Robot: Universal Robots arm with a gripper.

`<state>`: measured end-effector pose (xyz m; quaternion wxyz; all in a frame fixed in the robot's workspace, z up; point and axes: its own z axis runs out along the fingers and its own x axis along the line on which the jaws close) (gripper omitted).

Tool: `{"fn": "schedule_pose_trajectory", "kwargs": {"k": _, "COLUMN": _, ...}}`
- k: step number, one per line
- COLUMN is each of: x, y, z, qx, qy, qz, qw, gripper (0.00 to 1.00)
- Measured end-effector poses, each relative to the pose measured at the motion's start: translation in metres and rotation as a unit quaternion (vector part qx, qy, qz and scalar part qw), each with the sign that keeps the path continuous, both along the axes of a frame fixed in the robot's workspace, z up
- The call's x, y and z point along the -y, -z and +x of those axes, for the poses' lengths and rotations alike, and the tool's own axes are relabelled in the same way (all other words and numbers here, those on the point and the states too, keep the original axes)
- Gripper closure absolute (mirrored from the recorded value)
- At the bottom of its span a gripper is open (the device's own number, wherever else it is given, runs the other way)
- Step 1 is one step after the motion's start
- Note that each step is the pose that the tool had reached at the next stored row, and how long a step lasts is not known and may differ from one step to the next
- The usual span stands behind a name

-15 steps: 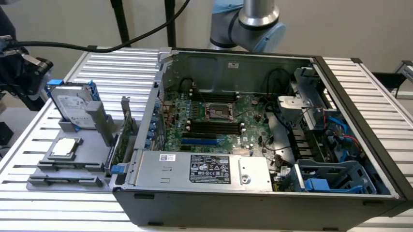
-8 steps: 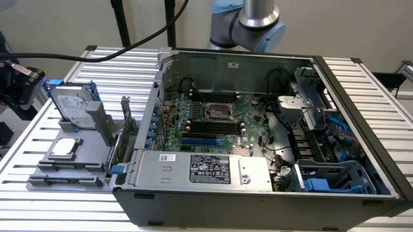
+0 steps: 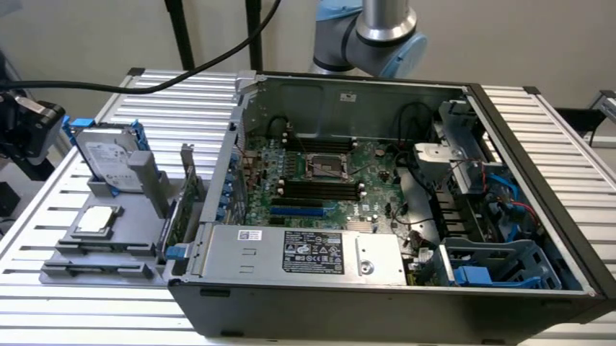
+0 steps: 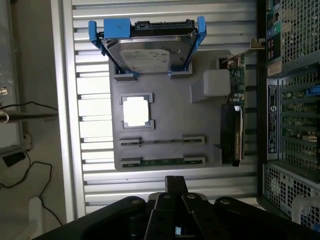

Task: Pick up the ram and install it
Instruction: 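Pick up the ram and move it above insertion slot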

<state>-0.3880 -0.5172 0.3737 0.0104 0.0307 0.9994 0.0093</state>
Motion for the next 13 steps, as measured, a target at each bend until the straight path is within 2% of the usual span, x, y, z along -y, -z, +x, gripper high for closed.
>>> {"fn": "schedule_pose_trajectory", "kwargs": {"k": 11, "x": 0.0000, "y": 0.0001, "z": 0.0000, "qx": 0.0000, "qy": 0.000, "qz": 0.0003, "qw": 1.0000, "gripper": 0.89}}
{"fn": "schedule_pose_trajectory", "kwargs": {"k": 13, "x": 0.0000, "y": 0.0009, "z": -0.0001, "qx": 0.0001, "qy": -0.013, "qz": 0.0004, "qw": 0.9999, "gripper": 0.89}}
